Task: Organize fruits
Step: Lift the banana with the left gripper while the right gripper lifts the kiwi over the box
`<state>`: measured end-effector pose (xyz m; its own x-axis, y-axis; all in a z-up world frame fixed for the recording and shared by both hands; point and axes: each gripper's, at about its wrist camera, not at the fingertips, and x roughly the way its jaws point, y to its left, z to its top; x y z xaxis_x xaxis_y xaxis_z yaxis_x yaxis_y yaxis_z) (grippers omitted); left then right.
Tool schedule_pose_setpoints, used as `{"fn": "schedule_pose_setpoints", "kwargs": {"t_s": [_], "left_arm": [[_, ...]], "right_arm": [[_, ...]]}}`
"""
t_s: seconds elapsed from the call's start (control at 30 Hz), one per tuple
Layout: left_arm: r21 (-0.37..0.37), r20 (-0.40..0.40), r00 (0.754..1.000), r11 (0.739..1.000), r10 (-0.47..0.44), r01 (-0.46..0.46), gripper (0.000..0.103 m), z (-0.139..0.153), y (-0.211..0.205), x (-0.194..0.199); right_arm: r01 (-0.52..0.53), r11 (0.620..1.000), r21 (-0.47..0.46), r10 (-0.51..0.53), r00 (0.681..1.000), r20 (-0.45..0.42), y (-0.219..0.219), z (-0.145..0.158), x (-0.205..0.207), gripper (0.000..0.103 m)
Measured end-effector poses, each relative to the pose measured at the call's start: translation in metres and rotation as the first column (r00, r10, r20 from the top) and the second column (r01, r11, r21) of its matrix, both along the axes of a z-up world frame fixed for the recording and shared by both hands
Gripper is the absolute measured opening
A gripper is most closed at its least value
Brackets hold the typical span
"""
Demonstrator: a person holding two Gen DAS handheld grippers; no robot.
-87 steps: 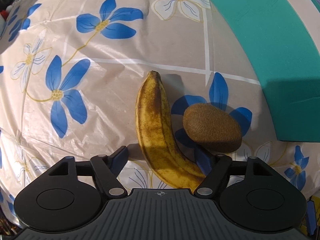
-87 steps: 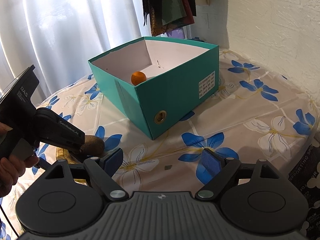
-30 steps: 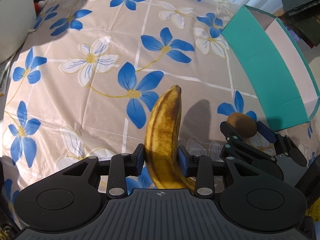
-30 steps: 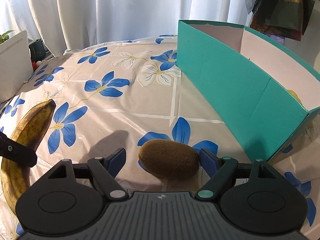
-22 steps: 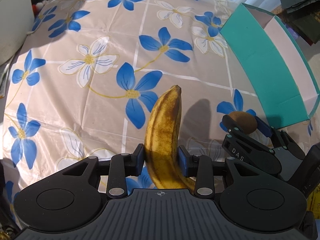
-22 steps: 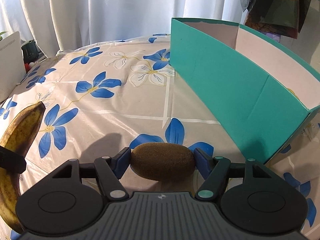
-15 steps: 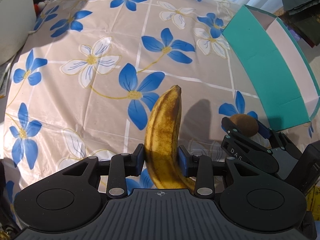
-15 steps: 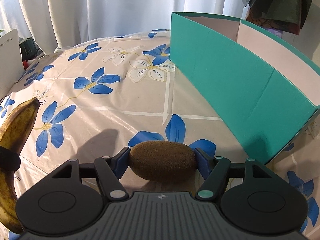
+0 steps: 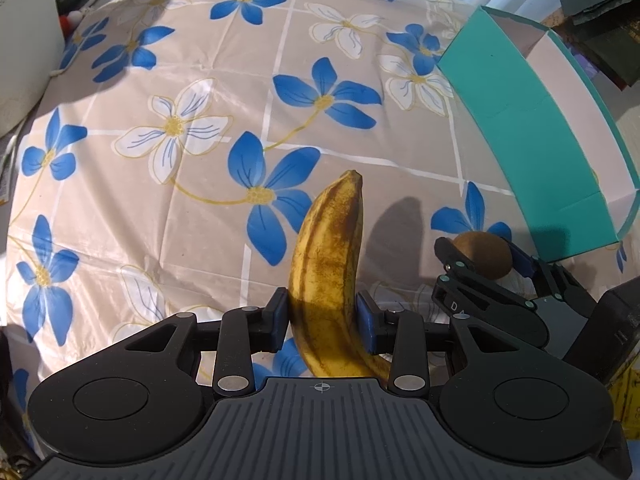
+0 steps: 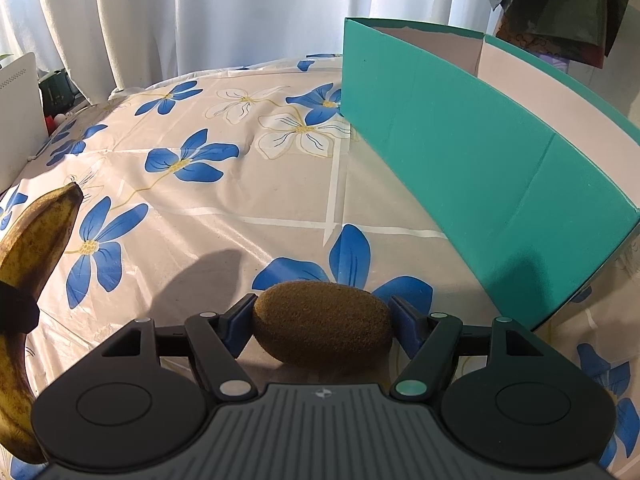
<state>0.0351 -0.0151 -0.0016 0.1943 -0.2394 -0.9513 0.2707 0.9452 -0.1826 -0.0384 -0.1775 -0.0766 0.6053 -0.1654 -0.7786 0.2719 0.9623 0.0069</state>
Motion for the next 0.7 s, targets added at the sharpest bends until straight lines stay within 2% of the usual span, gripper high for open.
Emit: {"fn": "schedule_pose_setpoints", "kwargs": {"t_s": [0.4,0.5,0.7], "left_arm": [[0.000,0.038,0.999,1.000,-0.005,0.005,0.039,0.015,-0.004,-0.004],[-0.003,0.052,0.999,1.000,-0.006,0.006,0.039,0.021,-0.007,-0.006],[-0.009,0.092,0.995,1.000,-0.025,0.026,0.039,0.035,-0.018,-0.009]], "right_arm": [[-0.007,1.000,-0.009,0.007,1.000,-0.007,0.001,0.000,-0.001,0.073],[-0.017,1.000,-0.005,0.017,1.000,-0.005,0.001,0.001,-0.001,0.069],[0.007,1.000,0.012,-0.007,1.000,0.024,-0.002,0.007,-0.008,0.068]]}}
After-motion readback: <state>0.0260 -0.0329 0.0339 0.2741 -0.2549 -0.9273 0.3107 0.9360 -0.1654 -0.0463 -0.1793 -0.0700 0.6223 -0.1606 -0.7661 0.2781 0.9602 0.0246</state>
